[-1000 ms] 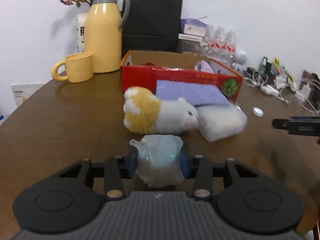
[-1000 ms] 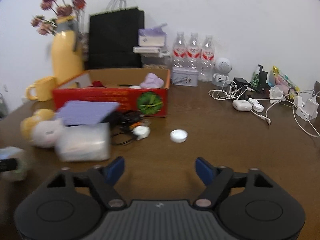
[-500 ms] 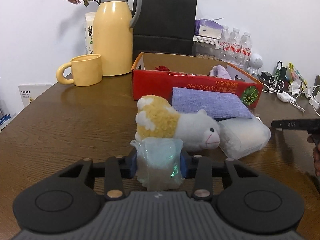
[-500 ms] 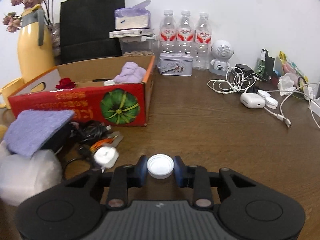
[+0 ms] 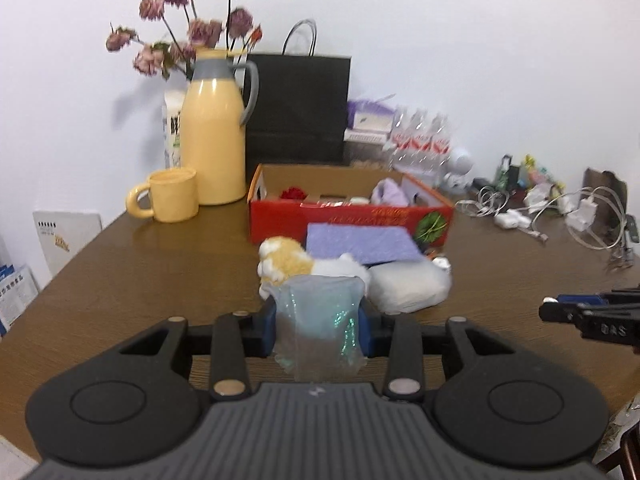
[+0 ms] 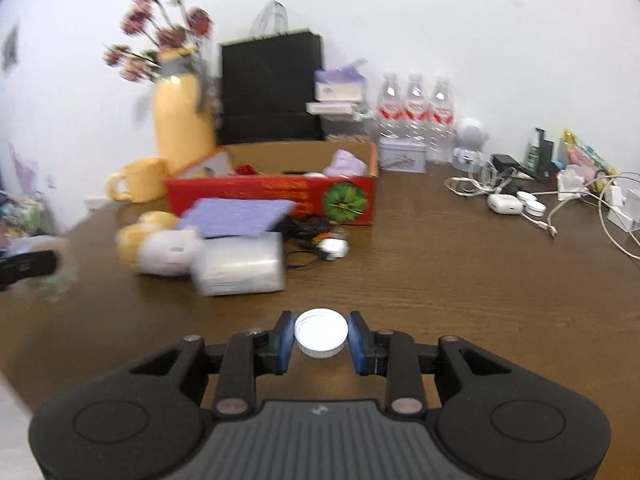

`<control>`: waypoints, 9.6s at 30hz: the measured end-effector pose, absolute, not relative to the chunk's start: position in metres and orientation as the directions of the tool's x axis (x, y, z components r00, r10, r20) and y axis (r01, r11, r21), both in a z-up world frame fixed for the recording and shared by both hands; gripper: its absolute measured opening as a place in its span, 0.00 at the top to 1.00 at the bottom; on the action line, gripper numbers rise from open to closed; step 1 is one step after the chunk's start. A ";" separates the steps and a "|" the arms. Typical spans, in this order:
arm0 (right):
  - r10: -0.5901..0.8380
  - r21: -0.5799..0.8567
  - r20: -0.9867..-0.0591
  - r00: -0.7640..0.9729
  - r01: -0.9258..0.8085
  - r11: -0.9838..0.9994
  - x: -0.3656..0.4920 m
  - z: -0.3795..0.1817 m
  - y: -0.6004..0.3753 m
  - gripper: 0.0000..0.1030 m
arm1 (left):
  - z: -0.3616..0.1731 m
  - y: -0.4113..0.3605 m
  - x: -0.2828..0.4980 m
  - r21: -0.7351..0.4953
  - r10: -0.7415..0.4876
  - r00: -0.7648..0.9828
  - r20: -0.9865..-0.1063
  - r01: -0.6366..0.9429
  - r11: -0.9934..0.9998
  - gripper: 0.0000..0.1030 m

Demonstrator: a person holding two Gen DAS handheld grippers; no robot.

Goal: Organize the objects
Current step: 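Grasp the plastic bag with the left tool while the right tool grasps another white charger, then lower the bag and charger into the box and open both tools, then grasp the purple cloth with the right tool while the left tool also grips it, then carry the purple pouch over the box and open the tools to drop it, then close both tools on the navy glasses case beside the box, then lift the navy case into the box and open both tools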

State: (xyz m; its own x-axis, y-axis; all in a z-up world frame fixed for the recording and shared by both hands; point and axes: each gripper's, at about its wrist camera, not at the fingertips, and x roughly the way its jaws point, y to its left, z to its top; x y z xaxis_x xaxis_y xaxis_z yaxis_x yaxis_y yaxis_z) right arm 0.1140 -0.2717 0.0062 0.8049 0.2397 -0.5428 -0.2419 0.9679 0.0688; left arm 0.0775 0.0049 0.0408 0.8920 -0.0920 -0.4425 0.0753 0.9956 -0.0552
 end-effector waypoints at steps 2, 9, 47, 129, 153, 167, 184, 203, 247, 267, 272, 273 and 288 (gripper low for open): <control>0.261 0.064 -0.520 0.813 -0.268 0.961 0.093 0.016 -0.269 0.74 | 0.045 0.006 0.072 -0.062 -0.093 0.897 -0.433 0.073 0.995 0.63; 0.257 0.042 -0.492 0.832 -0.272 0.961 0.066 0.030 -0.267 0.74 | 0.050 0.010 0.061 -0.074 -0.113 0.903 -0.415 0.090 0.993 0.63; 0.354 0.265 -0.698 0.623 -0.234 0.935 0.548 -0.007 -0.149 0.45 | 0.018 0.021 0.495 -0.107 -0.181 0.627 -0.758 0.154 0.982 0.18; 0.351 0.264 -0.379 0.856 -0.264 0.928 0.186 0.028 -0.221 0.97 | 0.048 0.021 0.188 -0.341 -0.328 0.806 -0.493 0.168 0.925 0.96; 0.343 0.205 -0.339 0.876 -0.288 0.936 0.217 0.064 -0.251 0.97 | 0.102 -0.030 0.268 -0.159 -0.354 0.820 -0.451 0.316 0.935 0.97; 0.073 -0.004 -0.822 0.564 -0.133 0.991 0.489 0.009 -0.230 0.86 | -0.004 -0.082 0.494 -0.080 -0.201 0.562 -0.803 0.232 0.969 0.94; 0.213 0.099 -0.595 0.775 -0.192 0.976 0.382 0.120 -0.242 0.47 | 0.136 -0.056 0.335 -0.002 -0.247 0.854 -0.457 0.277 0.961 0.08; 0.335 0.151 -0.465 0.820 -0.300 0.942 0.042 0.042 -0.306 0.26 | 0.036 -0.011 0.039 0.006 -0.220 0.878 -0.426 0.246 0.969 0.00; 0.441 0.348 -0.422 0.792 -0.307 0.886 0.241 0.017 -0.224 0.72 | 0.051 0.005 0.208 -0.217 -0.326 0.828 -0.456 0.252 0.943 0.58; 0.393 0.303 -0.512 0.764 -0.267 0.915 0.097 -0.014 -0.229 0.73 | 0.008 -0.005 0.091 -0.276 -0.298 0.774 -0.559 0.165 0.947 0.64; 0.383 0.266 -0.473 0.793 -0.286 0.920 0.126 0.008 -0.230 0.73 | 0.037 0.003 0.137 -0.303 -0.355 0.789 -0.501 0.225 0.926 0.67; 0.385 0.250 -0.460 0.800 -0.299 0.921 0.136 0.016 -0.230 0.73 | 0.048 0.004 0.153 -0.299 -0.365 0.795 -0.484 0.241 0.923 0.67; 0.266 0.025 -0.511 0.817 -0.295 0.955 0.458 0.100 -0.185 0.73 | 0.079 0.031 0.504 -0.446 -0.457 0.701 -0.547 0.217 0.868 0.66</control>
State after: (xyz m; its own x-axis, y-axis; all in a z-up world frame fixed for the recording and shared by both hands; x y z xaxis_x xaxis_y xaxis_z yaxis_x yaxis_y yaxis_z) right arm 0.4582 -0.1854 0.1001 0.8171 0.2662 -0.5114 -0.2954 0.9550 0.0251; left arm 0.5040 0.0306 0.0795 0.7012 -0.4567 -0.5474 0.2171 0.8682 -0.4462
